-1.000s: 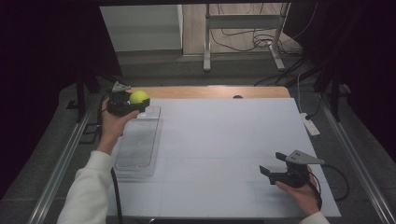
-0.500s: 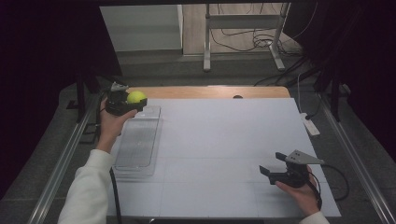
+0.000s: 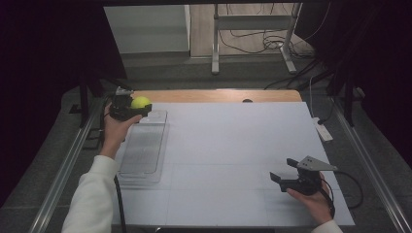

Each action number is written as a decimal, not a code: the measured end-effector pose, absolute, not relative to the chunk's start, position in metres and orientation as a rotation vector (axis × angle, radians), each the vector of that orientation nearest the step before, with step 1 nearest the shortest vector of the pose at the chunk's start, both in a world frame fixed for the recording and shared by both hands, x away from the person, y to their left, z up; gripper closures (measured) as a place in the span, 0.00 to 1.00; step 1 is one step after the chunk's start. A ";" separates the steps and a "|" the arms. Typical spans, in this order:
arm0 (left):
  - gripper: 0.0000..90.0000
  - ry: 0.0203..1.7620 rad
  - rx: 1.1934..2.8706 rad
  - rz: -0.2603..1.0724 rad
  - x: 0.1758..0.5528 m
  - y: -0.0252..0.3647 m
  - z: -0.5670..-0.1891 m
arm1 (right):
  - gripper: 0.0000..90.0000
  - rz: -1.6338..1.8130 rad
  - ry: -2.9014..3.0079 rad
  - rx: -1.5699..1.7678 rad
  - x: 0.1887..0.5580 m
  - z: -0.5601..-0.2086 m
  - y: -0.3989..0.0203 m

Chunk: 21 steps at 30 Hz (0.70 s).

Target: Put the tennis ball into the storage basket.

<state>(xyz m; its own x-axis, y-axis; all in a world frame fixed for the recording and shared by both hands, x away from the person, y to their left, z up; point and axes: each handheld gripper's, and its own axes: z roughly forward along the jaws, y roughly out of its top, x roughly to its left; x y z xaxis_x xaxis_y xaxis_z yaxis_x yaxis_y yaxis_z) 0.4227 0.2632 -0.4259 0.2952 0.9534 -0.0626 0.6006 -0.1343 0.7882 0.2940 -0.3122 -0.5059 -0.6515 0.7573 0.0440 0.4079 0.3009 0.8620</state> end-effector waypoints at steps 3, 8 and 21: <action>0.29 1.409 1.839 0.611 0.424 0.265 -0.428 | 0.13 1.292 2.203 1.043 0.294 -0.506 -0.312; 0.29 1.433 1.846 0.606 0.426 0.267 -0.432 | 0.13 1.293 2.202 1.043 0.294 -0.506 -0.312; 0.29 1.464 1.880 0.588 0.431 0.269 -0.442 | 0.13 1.291 2.204 1.044 0.294 -0.506 -0.312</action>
<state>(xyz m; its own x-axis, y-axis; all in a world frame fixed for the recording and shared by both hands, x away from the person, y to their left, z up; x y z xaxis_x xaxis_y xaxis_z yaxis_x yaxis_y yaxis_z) 0.4306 0.2694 -0.4422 0.2676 0.9621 -0.0533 0.6578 -0.1420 0.7397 0.2943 -0.3124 -0.5063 -0.6519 0.7571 0.0433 0.4081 0.3022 0.8615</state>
